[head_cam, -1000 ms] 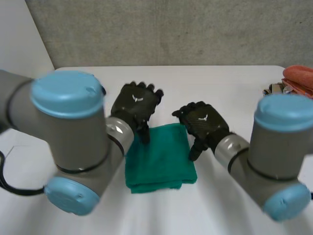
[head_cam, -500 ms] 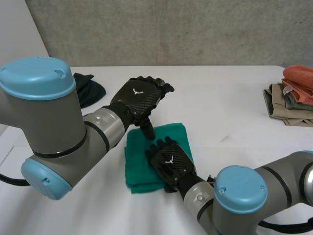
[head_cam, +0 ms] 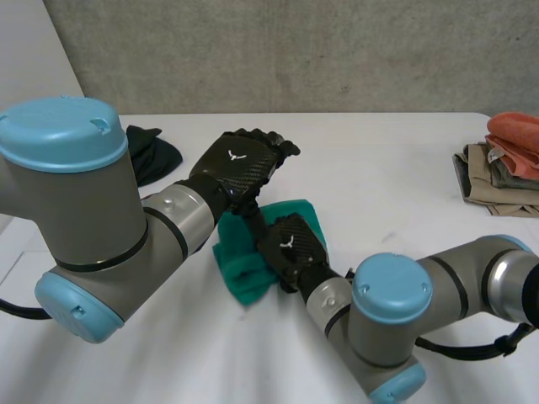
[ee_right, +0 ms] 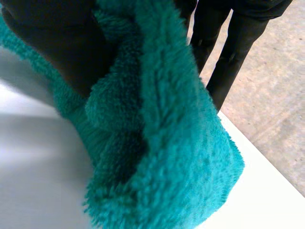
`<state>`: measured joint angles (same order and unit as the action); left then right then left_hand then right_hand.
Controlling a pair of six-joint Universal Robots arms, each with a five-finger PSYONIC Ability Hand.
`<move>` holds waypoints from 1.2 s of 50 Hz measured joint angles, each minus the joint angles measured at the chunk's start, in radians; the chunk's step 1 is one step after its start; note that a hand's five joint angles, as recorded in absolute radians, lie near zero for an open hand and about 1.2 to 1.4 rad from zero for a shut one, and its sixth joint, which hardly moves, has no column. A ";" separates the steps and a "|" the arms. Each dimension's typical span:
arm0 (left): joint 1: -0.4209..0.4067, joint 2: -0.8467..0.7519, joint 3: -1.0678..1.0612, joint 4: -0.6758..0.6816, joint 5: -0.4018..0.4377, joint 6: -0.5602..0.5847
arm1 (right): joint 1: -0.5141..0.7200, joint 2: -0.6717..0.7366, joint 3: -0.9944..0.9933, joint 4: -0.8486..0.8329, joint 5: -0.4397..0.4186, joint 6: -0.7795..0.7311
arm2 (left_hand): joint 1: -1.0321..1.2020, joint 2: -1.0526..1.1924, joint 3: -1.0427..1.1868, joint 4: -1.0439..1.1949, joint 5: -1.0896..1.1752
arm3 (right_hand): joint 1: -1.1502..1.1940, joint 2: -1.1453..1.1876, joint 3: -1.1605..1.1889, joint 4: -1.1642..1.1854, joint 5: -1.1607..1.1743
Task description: Fold the laundry.
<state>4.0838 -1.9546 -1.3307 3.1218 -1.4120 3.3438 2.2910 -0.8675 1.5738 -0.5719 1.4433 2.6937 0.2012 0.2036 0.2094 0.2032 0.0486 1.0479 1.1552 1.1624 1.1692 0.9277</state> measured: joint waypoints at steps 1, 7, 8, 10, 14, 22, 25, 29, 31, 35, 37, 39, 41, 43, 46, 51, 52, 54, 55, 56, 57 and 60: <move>0.000 0.000 0.001 0.000 0.000 -0.003 | -0.010 0.002 -0.011 0.000 0.003 0.000 | 0.000 0.000 0.000 0.000 0.000 | -0.001 0.000 0.005 0.017 0.000; 0.001 0.011 0.026 0.000 0.002 -0.012 | -0.084 -0.050 -0.067 0.005 0.014 0.002 | 0.000 0.000 0.000 0.000 0.000 | -0.001 0.000 0.005 0.021 0.000; 0.001 0.016 0.035 0.000 0.003 -0.012 | -0.103 -0.068 -0.080 0.008 0.014 0.002 | 0.000 0.000 0.000 0.000 0.000 | 0.000 0.000 0.005 0.022 0.000; 0.000 0.028 0.054 0.000 0.004 -0.013 | -0.142 -0.103 -0.112 0.017 0.009 0.003 | 0.000 0.000 0.000 0.000 0.000 | -0.001 0.000 0.005 0.026 0.001; -0.003 0.051 0.093 0.003 0.006 -0.015 | -0.212 -0.152 -0.189 0.033 -0.026 0.011 | 0.000 0.000 0.000 0.000 0.000 | 0.000 0.000 0.005 0.027 0.001; -0.019 0.070 0.158 0.007 0.018 -0.046 | -0.387 -0.191 -0.371 0.033 -0.128 0.093 | 0.000 0.000 0.000 0.000 0.000 | -0.001 0.000 0.014 0.030 0.006; -0.025 0.074 0.172 0.008 0.030 -0.061 | -0.485 -0.206 -0.446 0.014 -0.159 0.164 | 0.000 0.000 0.000 0.000 0.000 | -0.001 0.000 0.014 0.031 0.006; -0.032 0.080 0.180 0.008 0.047 -0.073 | -0.618 -0.214 -0.522 -0.018 -0.194 0.264 | 0.000 0.000 0.000 0.000 0.000 | -0.001 0.000 0.015 0.031 0.009; -0.038 0.084 0.181 0.008 0.056 -0.075 | -0.668 -0.207 -0.542 -0.034 -0.210 0.301 | 0.000 0.000 0.000 0.000 0.000 | 0.000 0.000 0.015 0.031 0.009; -0.054 0.088 0.180 0.008 0.067 -0.076 | -0.822 -0.158 -0.591 -0.104 -0.281 0.421 | 0.000 0.000 0.000 0.000 0.000 | -0.001 0.000 0.015 0.031 0.009; -0.072 0.088 0.178 0.008 0.072 -0.076 | -0.912 -0.101 -0.607 -0.186 -0.352 0.506 | 0.000 0.000 0.000 0.000 0.000 | -0.001 0.000 0.015 0.031 0.009; -0.081 0.088 0.175 0.008 0.074 -0.076 | -0.950 -0.068 -0.608 -0.232 -0.386 0.545 | 0.000 0.000 0.000 0.000 0.000 | 0.000 0.000 0.015 0.031 0.009; -0.091 0.086 0.171 0.008 0.074 -0.075 | -1.003 -0.013 -0.599 -0.301 -0.432 0.600 | 0.000 0.000 0.000 0.000 0.000 | -0.001 0.000 0.015 0.031 0.009; -0.097 0.084 0.165 0.008 0.074 -0.075 | -1.055 0.049 -0.582 -0.366 -0.472 0.650 | 0.000 0.000 0.000 0.000 0.000 | -0.001 0.000 0.015 0.031 0.009; -0.102 0.082 0.157 0.009 0.074 -0.075 | -1.113 0.130 -0.554 -0.426 -0.513 0.694 | 0.000 0.000 0.000 0.000 0.000 | -0.001 0.000 0.015 0.031 0.009; -0.103 0.078 0.144 0.011 0.072 -0.076 | -1.176 0.231 -0.503 -0.467 -0.568 0.703 | 0.000 0.000 0.000 0.000 0.000 | -0.001 0.000 0.015 0.031 0.019; -0.103 0.077 0.143 0.012 0.072 -0.076 | -1.186 0.244 -0.491 -0.469 -0.580 0.699 | 0.000 0.000 0.000 0.000 0.000 | -0.001 0.000 0.015 0.031 0.025; -0.103 0.076 0.139 0.012 0.072 -0.076 | -1.209 0.260 -0.465 -0.472 -0.604 0.687 | 0.000 0.000 0.000 0.000 0.000 | -0.001 0.000 0.015 0.031 0.034; -0.103 0.076 0.137 0.012 0.071 -0.076 | -1.216 0.261 -0.455 -0.472 -0.613 0.683 | 0.000 0.000 0.000 0.000 0.000 | -0.001 0.000 0.015 0.031 0.039; -0.103 0.076 0.135 0.012 0.071 -0.076 | -1.225 0.258 -0.442 -0.471 -0.625 0.677 | 0.000 0.000 0.000 0.000 0.000 | -0.001 0.000 0.015 0.031 0.045; -0.104 0.077 0.133 0.011 0.071 -0.076 | -1.232 0.252 -0.432 -0.470 -0.636 0.674 | 0.000 0.000 0.000 0.000 0.000 | -0.001 0.000 0.015 0.031 0.047; -0.105 0.080 0.128 0.011 0.071 -0.075 | -1.242 0.229 -0.411 -0.467 -0.655 0.670 | 0.000 0.000 0.000 0.000 0.000 | -0.001 0.000 0.015 0.031 0.047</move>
<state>3.9790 -1.8748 -1.2030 3.1328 -1.3408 3.2686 1.0492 -0.6387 1.1627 -1.0392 0.7880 3.3638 0.2012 0.2036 0.2094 0.2032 0.0486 1.0471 1.1552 1.1775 1.2005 0.9751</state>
